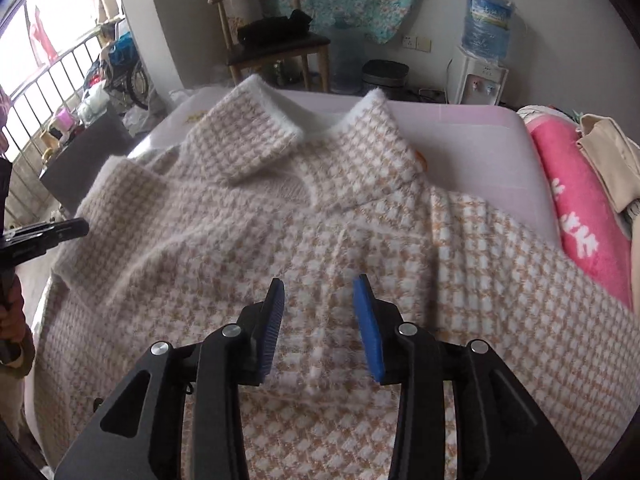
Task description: Fold large clothes
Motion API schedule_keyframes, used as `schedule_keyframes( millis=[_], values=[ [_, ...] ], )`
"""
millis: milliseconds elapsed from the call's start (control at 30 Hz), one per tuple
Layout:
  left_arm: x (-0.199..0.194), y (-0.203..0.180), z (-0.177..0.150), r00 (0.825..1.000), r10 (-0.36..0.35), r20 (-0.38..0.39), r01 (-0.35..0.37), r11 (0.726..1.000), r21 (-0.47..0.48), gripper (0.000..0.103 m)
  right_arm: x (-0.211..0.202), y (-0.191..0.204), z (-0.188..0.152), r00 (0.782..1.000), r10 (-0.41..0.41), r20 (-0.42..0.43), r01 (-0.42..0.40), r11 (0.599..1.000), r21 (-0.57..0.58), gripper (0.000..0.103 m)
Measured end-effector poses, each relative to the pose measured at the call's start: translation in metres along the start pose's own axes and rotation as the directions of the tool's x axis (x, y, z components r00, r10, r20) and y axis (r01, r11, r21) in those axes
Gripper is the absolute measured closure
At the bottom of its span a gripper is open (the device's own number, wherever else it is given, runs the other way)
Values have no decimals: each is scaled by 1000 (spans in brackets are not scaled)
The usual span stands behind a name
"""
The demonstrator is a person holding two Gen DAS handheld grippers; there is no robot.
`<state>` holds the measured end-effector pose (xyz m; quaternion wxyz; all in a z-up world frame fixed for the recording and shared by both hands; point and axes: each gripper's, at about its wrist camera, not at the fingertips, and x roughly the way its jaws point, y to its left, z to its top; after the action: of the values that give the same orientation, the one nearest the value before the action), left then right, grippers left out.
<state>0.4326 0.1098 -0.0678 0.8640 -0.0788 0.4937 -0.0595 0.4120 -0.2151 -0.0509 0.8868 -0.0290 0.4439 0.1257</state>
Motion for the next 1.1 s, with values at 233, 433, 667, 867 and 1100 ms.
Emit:
schedule_keyframes(
  millis=[233,433,667,867,1100],
  values=[
    [-16,-3,10,996,-50,70,47,998,37,81,4,-6,4,1000,-1,-16,2,999,46,62],
    [17,-46,37,999,-23,40,18,992,125,58,28,32,23,999,41,-9,-41,998,-40,57],
    [22,-38,34,996,62,61,-67,993,96,56,27,15,19,999,-31,-26,31,1000,-3,53],
    [6,-27,6,996,73,51,-78,991,109,28,16,5,-12,988,-143,-50,141,989,-49,48],
    [-11,-39,-16,990,122,69,-131,981,144,28,-13,0,-20,994,-97,-45,100,994,53,44]
  ],
)
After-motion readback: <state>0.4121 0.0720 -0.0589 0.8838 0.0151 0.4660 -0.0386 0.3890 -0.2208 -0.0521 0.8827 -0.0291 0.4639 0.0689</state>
